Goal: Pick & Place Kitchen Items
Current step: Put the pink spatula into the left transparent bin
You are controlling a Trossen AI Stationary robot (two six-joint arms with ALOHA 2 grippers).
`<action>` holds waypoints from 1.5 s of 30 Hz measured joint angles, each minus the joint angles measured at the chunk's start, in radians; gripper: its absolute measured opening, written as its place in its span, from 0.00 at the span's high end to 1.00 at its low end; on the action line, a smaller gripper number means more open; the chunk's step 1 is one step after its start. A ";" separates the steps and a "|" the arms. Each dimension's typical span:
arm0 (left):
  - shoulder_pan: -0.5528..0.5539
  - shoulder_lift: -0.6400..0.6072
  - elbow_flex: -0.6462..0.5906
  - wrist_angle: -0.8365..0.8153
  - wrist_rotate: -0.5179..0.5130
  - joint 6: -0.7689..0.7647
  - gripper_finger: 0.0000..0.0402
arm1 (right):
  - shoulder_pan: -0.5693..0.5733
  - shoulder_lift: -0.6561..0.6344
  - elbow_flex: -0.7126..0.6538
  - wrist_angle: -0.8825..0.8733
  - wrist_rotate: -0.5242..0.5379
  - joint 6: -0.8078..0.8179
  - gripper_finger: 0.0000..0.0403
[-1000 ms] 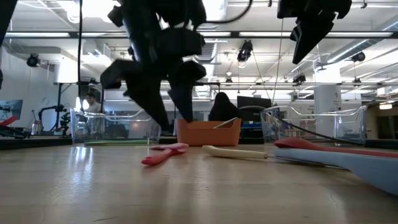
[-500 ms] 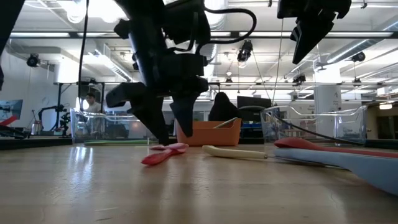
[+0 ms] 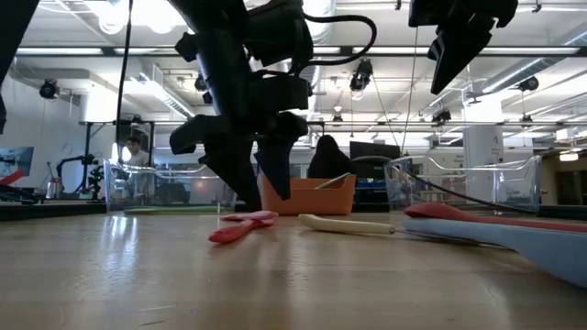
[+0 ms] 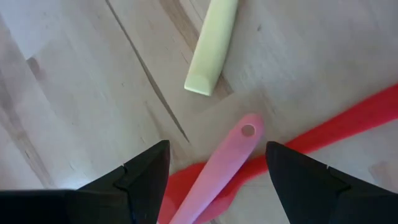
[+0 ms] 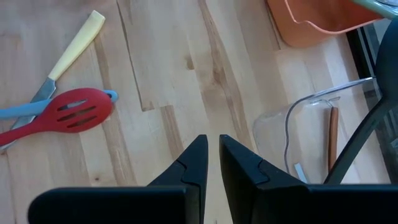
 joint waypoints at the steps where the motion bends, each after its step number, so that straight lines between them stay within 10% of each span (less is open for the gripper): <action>1: 0.000 0.000 0.000 0.000 0.000 -0.004 0.34 | 0.000 0.000 0.000 0.000 0.000 0.000 0.92; 16: 0.000 0.107 0.016 -0.005 -0.013 -0.073 0.39 | 0.000 0.000 0.000 -0.002 0.000 -0.006 0.92; 32: -0.002 0.111 0.051 -0.064 -0.022 -0.079 0.91 | 0.000 0.000 0.000 -0.002 0.000 -0.019 0.92; 45: -0.001 0.115 0.087 -0.118 -0.032 -0.113 0.91 | 0.000 0.000 0.000 -0.002 0.001 -0.019 0.92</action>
